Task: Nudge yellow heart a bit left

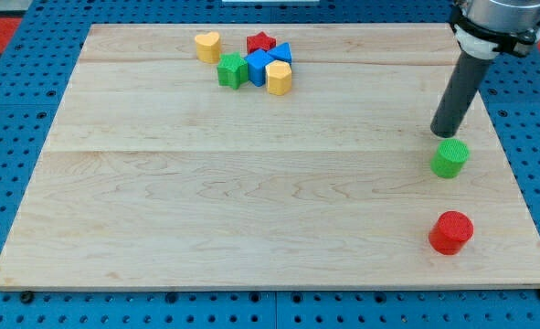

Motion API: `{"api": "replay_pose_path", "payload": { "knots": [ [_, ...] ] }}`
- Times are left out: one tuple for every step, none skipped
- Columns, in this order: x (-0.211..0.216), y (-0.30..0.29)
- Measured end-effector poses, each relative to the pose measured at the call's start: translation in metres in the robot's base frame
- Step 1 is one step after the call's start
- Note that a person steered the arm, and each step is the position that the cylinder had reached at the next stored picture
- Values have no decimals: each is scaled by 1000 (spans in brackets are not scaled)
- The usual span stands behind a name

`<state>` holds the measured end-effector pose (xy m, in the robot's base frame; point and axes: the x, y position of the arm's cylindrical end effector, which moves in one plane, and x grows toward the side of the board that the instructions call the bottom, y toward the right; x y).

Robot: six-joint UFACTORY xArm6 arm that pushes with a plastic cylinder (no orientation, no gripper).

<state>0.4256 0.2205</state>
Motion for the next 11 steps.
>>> {"api": "replay_pose_path", "payload": {
  "knots": [
    [37, 0],
    [67, 0],
    [71, 0],
    [26, -5],
    [-48, -29],
    [-123, -55],
    [-194, -112],
    [-233, -172],
    [-227, -244],
    [-199, -290],
    [-182, -313]
  ]
}}
